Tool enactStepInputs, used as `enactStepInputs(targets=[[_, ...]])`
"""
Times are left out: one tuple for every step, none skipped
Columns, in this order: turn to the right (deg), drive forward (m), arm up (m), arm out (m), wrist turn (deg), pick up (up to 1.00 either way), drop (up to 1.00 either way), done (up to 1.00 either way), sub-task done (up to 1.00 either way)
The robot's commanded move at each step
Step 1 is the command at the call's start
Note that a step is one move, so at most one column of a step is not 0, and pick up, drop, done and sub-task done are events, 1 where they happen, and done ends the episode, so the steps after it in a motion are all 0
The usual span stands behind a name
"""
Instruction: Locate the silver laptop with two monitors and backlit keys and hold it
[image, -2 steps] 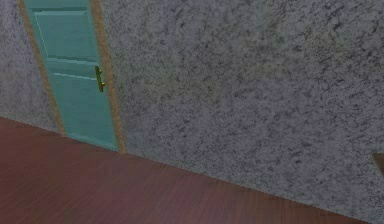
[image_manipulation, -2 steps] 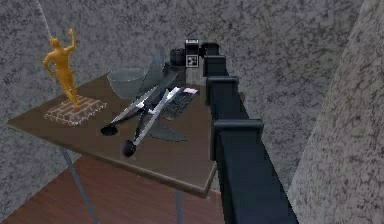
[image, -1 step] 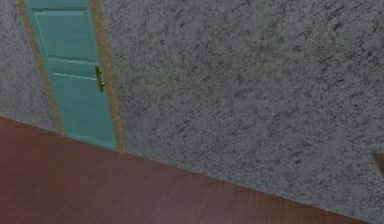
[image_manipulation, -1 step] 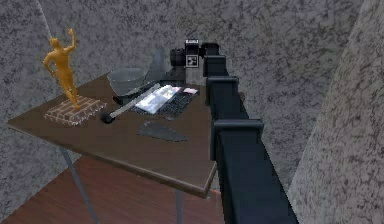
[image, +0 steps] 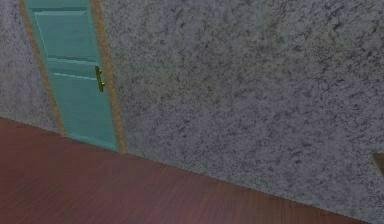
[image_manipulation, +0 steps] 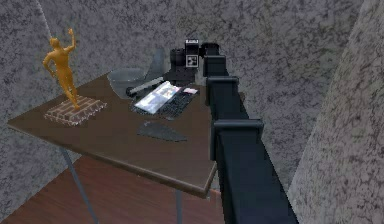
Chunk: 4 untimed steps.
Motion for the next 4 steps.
enactStepInputs(targets=[[0.0, 0.00, 0.00, 0.00, 30.0, 0.00, 0.00, 0.00, 0.00], [0.0, 0.00, -0.16, 0.00, 0.0, 0.00, 0.00, 0.00, 0.00], [0.0, 0.00, 0.00, 0.00, 0.0, 1.00, 0.00, 0.00, 0.00], [0.0, 0.00, 0.10, 0.00, 0.0, 0.00, 0.00, 0.00, 0.00]])
